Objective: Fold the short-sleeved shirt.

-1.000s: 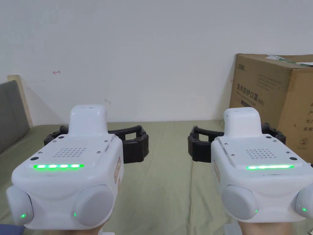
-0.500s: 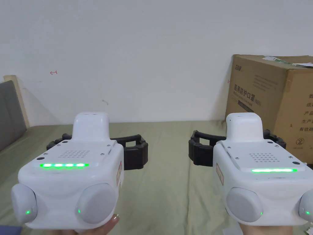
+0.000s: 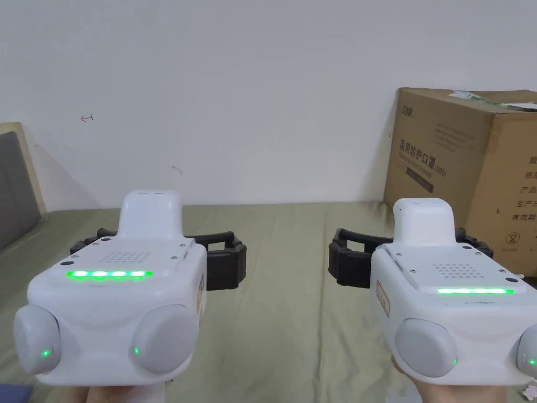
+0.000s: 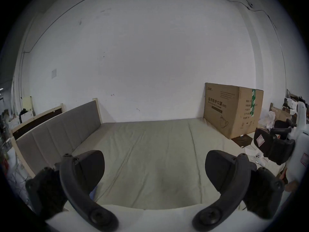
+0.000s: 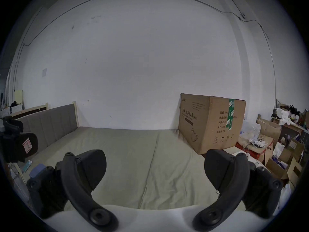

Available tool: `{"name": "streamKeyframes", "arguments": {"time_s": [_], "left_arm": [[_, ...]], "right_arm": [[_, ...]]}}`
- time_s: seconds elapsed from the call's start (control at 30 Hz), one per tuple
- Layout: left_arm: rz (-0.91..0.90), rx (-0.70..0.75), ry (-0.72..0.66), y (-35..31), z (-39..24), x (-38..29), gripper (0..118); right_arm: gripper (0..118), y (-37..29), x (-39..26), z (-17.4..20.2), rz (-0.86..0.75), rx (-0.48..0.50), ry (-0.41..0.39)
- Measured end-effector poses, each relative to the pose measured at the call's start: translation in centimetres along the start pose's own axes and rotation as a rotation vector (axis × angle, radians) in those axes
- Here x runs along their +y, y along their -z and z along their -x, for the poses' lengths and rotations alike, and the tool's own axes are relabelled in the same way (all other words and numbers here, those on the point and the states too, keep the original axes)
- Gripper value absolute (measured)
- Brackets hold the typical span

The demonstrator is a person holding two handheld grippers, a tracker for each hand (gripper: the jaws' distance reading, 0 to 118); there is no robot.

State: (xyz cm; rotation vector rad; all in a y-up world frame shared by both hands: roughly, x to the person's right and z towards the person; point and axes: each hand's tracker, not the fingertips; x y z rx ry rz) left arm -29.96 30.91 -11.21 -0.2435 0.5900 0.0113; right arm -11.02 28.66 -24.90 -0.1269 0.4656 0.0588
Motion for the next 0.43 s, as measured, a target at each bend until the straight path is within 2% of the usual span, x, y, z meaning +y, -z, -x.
{"name": "streamKeyframes", "arguments": {"time_s": [0.1,0.3,0.43], "left_arm": [[0.005,0.051,0.055,0.29,-0.56,-0.13,118],[0.01,-0.024,0.004,0.57,-0.1,-0.33,118],[0.006,0.006,0.022,0.82,-0.28,-0.61,118]], "right_arm": [[116,0.07,-0.05,-0.2,0.008,0.009,0.014],[116,0.39,-0.32,-0.45,0.016,-0.009,0.004],[116,0.4,-0.48,-0.74,0.021,-0.006,0.014]]}}
